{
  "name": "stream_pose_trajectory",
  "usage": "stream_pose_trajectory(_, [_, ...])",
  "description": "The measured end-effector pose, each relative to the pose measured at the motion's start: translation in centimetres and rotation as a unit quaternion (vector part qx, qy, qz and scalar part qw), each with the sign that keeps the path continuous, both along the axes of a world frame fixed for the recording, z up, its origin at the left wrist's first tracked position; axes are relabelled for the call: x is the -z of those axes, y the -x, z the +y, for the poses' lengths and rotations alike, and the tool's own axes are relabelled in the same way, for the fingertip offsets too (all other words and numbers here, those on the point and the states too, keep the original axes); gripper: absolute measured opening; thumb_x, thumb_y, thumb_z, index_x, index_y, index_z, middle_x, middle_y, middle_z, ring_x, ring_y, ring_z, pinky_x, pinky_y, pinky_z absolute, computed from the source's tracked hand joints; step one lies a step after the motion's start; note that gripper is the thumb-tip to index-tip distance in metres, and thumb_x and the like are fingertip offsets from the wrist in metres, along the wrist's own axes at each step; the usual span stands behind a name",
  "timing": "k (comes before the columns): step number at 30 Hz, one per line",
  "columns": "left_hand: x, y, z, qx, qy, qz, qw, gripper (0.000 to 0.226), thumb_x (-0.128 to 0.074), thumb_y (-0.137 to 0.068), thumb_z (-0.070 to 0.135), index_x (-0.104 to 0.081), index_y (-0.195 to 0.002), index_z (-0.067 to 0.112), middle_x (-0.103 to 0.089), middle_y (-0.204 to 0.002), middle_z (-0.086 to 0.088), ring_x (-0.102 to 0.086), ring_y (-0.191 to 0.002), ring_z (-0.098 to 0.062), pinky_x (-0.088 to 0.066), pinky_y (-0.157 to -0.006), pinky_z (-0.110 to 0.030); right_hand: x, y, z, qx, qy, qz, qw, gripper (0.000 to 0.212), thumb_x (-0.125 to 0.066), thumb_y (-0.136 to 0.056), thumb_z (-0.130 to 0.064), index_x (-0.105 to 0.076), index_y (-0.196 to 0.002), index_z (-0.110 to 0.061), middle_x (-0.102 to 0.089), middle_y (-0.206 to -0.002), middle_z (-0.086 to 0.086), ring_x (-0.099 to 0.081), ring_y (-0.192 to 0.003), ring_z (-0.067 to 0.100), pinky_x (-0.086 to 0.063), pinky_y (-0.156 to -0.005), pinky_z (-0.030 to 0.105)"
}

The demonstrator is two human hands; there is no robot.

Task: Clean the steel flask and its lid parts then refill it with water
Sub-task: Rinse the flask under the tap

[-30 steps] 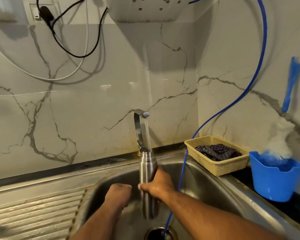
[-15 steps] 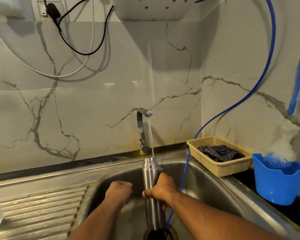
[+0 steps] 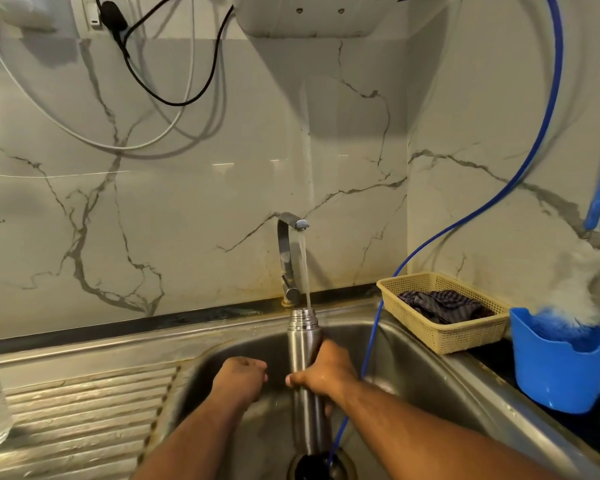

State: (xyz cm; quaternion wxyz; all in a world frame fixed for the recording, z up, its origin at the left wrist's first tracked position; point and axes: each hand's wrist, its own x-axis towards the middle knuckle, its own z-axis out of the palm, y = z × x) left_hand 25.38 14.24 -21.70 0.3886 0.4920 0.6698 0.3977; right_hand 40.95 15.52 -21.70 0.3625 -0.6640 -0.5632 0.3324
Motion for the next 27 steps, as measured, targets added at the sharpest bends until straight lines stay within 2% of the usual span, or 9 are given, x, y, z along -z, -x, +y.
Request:
stream_pose_trajectory(2, [0.0,0.1,0.2,-0.009,0.000,-0.007,1.000,0.018,-0.057,-0.101,0.016,-0.071,-0.091,0.013,-0.073,-0.098,-0.010,-0.059,-0.072,-0.021,-0.035,-0.055,-0.025,0.0,-0.2,0.4,0.018,-0.055,0.008,0.998,0.068,-0.091,-0.073,-0.027,-0.052,-0.129,-0.023,-0.066,-0.125,0.001,-0.067,-0.113,0.023,-0.059,-0.089,0.034])
stream_pose_trajectory(4, [0.0,0.1,0.2,-0.014,-0.001,-0.014,1.000,0.017,-0.057,-0.101,0.018,-0.072,-0.093,0.016,-0.073,-0.098,-0.009,-0.060,-0.074,-0.020,-0.035,-0.055,-0.025,-0.2,-0.4,0.6,0.028,-0.073,0.025,0.997,0.069,-0.090,-0.074,-0.028,-0.050,-0.130,-0.022,-0.065,-0.126,-0.001,-0.065,-0.115,0.022,-0.056,-0.087,0.030])
stream_pose_trajectory(7, [-0.1,0.0,0.0,-0.013,0.002,-0.016,1.000,0.015,-0.057,-0.101,0.018,-0.071,-0.099,0.017,-0.073,-0.100,-0.007,-0.062,-0.077,-0.019,-0.036,-0.056,-0.026,0.2,-0.3,0.1,0.013,-0.007,-0.018,1.000,0.068,-0.092,-0.071,-0.027,-0.054,-0.127,-0.021,-0.066,-0.125,0.003,-0.067,-0.112,0.024,-0.060,-0.091,0.038])
stream_pose_trajectory(11, [0.0,0.1,0.4,-0.014,0.006,-0.015,1.000,0.014,-0.057,-0.101,0.017,-0.071,-0.102,0.019,-0.073,-0.101,-0.006,-0.062,-0.081,-0.019,-0.036,-0.058,-0.027,-0.3,-0.6,0.6,0.038,-0.081,0.010,0.996,0.069,-0.089,-0.075,-0.026,-0.049,-0.131,-0.022,-0.066,-0.124,0.000,-0.066,-0.115,0.023,-0.055,-0.092,0.033])
stream_pose_trajectory(15, [0.1,0.0,0.0,-0.003,0.009,-0.005,1.000,0.016,-0.057,-0.100,0.015,-0.071,-0.101,0.021,-0.073,-0.102,-0.005,-0.064,-0.085,-0.021,-0.039,-0.060,-0.026,0.0,-0.4,0.2,0.027,-0.016,-0.052,0.998,0.071,-0.093,-0.069,-0.030,-0.056,-0.128,-0.020,-0.067,-0.125,0.003,-0.066,-0.114,0.023,-0.058,-0.095,0.038])
stream_pose_trajectory(18, [-0.1,0.2,0.1,0.002,0.007,-0.012,1.000,0.018,-0.054,-0.101,0.015,-0.069,-0.097,0.023,-0.072,-0.100,-0.006,-0.064,-0.084,-0.023,-0.043,-0.064,-0.028,-0.2,-0.6,0.5,0.044,-0.067,-0.003,0.997,0.070,-0.091,-0.072,-0.030,-0.052,-0.130,-0.022,-0.067,-0.123,0.001,-0.066,-0.113,0.022,-0.056,-0.090,0.032])
stream_pose_trajectory(22, [-0.1,-0.2,-0.1,0.004,0.008,-0.022,1.000,0.019,-0.051,-0.103,0.020,-0.069,-0.098,0.020,-0.073,-0.099,-0.007,-0.060,-0.077,-0.022,-0.041,-0.066,-0.029,-0.5,-0.4,0.0,0.021,-0.012,-0.052,0.998,0.064,-0.092,-0.071,-0.030,-0.057,-0.124,-0.021,-0.068,-0.123,0.003,-0.068,-0.110,0.023,-0.059,-0.090,0.036])
stream_pose_trajectory(25, [0.1,-0.2,0.1,0.009,0.025,-0.009,1.000,0.019,-0.049,-0.104,0.025,-0.068,-0.103,0.021,-0.071,-0.103,-0.007,-0.064,-0.088,-0.025,-0.045,-0.073,-0.034,-0.8,-0.6,0.1,0.035,-0.049,-0.021,0.998,0.067,-0.092,-0.072,-0.029,-0.055,-0.128,-0.020,-0.068,-0.123,0.002,-0.067,-0.112,0.022,-0.057,-0.091,0.032])
stream_pose_trajectory(27, [0.0,-0.2,-0.1,0.014,0.032,-0.006,0.999,0.020,-0.048,-0.105,0.024,-0.067,-0.100,0.018,-0.070,-0.109,-0.013,-0.063,-0.090,-0.027,-0.045,-0.078,-0.037,-1.1,-0.5,-0.4,0.024,-0.010,-0.034,0.999,0.066,-0.092,-0.071,-0.027,-0.056,-0.125,-0.020,-0.068,-0.122,0.004,-0.069,-0.106,0.024,-0.062,-0.083,0.037])
